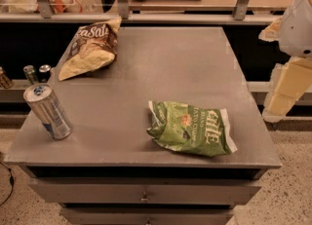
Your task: Move green jalapeno chip bag near brown chip bag
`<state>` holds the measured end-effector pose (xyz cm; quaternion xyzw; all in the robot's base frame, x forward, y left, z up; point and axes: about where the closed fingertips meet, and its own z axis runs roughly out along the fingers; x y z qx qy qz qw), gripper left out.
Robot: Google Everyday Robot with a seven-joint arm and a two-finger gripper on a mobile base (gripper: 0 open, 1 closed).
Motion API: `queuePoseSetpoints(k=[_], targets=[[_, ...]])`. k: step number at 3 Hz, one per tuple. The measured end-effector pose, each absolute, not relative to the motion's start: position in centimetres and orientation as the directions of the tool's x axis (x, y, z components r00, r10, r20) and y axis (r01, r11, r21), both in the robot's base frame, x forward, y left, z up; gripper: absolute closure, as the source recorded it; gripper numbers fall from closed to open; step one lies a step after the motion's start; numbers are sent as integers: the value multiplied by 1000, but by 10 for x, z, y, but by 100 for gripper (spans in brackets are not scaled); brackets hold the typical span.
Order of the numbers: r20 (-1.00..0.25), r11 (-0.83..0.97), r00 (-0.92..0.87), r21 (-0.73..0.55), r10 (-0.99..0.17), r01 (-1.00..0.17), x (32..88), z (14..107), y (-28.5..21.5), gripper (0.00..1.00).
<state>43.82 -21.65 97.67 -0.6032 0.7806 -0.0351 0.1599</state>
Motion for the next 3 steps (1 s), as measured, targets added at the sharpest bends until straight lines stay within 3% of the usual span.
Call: queuePoseSetpoints(k=[2, 3], targets=[[-212, 262, -212, -243, -954, -934, 440, 974, -212, 0], [-204, 210, -173, -177, -964, -961, 443, 950, -187, 0]])
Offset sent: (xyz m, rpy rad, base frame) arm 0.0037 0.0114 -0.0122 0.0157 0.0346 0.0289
